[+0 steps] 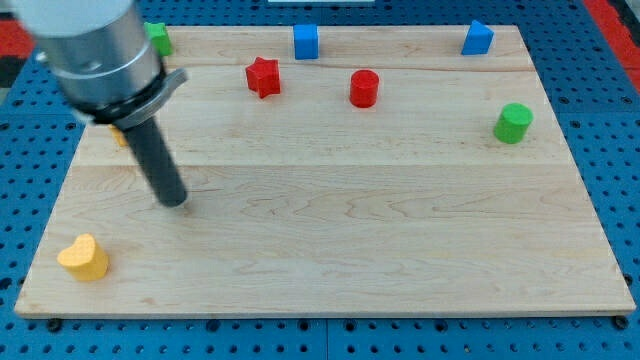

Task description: Push the red star towards the center of the board

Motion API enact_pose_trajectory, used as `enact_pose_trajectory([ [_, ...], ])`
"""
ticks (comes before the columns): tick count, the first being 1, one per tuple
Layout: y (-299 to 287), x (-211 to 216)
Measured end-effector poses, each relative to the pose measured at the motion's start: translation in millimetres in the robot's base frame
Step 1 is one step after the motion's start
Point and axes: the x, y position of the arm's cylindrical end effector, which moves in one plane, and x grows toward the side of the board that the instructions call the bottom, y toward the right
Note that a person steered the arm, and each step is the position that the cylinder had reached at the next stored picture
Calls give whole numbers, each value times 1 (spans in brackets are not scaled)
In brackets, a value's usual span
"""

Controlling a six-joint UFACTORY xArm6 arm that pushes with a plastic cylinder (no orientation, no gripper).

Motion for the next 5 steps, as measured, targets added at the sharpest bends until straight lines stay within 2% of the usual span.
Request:
enact_pose_trajectory([
  [1,31,-32],
  [5,17,-149],
])
